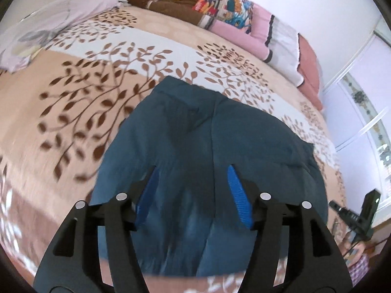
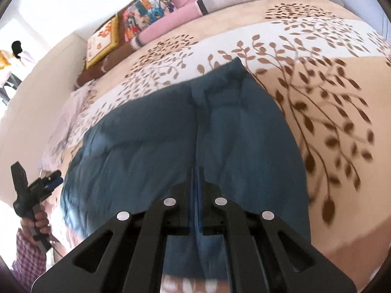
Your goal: Fold large clothes
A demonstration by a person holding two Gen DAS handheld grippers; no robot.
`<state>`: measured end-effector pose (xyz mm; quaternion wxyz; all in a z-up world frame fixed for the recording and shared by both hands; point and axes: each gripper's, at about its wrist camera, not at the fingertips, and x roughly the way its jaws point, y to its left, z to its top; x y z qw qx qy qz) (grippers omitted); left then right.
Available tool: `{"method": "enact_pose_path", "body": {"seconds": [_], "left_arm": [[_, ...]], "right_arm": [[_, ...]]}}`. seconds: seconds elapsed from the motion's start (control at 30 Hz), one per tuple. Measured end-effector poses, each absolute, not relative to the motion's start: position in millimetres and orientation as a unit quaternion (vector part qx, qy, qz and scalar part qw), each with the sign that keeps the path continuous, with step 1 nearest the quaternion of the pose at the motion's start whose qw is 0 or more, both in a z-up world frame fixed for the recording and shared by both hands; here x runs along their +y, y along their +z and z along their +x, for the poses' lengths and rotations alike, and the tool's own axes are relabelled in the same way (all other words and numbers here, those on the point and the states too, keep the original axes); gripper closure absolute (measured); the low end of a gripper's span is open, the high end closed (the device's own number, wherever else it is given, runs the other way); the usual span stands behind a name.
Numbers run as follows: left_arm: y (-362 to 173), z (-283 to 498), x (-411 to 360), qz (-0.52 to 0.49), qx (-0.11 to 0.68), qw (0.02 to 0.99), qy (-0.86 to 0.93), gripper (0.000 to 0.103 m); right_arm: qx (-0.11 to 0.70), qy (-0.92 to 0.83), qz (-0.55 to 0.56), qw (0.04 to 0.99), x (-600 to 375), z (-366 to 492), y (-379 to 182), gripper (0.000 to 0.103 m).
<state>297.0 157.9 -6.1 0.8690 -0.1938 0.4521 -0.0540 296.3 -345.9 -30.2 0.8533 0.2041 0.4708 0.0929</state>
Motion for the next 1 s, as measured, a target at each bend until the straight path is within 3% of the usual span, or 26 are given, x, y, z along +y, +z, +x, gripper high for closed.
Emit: {"method": "enact_pose_path", "body": {"seconds": [0.27,0.3,0.37,0.43,0.53,0.9,0.93,0.97,1.0], "left_arm": [[-19,208,179,-0.253,0.46,0.849,-0.052,0.031],[-23,200,180,-0.262,0.463,0.845,-0.053,0.03],[-36,186,181,-0.284,0.466,0.836,-0.051,0.023],[-49,181,183,-0.31,0.471,0.825,-0.042,0.02],[-73,185,191,-0.371,0.477,0.796,-0.027,0.018],[-113,235,191,-0.492,0.454,0.743,0.006,0.015],[-116,238,191,-0.496,0.453,0.741,0.006,0.016],[-116,239,190,-0.497,0.452,0.74,0.008,0.023],[-116,240,191,-0.498,0.45,0.741,0.01,0.039]], "right_arm": [[0.498,0.09,0.226,0.833,-349,196,-63,0.097],[0.503,0.091,0.23,0.828,-349,190,-67,0.092],[0.511,0.089,0.25,0.818,-351,178,-76,0.072],[0.507,0.079,0.28,0.811,-357,170,-82,0.043],[0.481,0.082,0.34,0.804,-367,166,-84,0.034],[0.467,0.048,0.48,0.741,-399,218,-115,0.029],[0.469,0.041,0.486,0.736,-400,223,-120,0.034],[0.47,0.031,0.49,0.733,-399,225,-122,0.043],[0.471,0.024,0.498,0.728,-400,227,-126,0.055]]}}
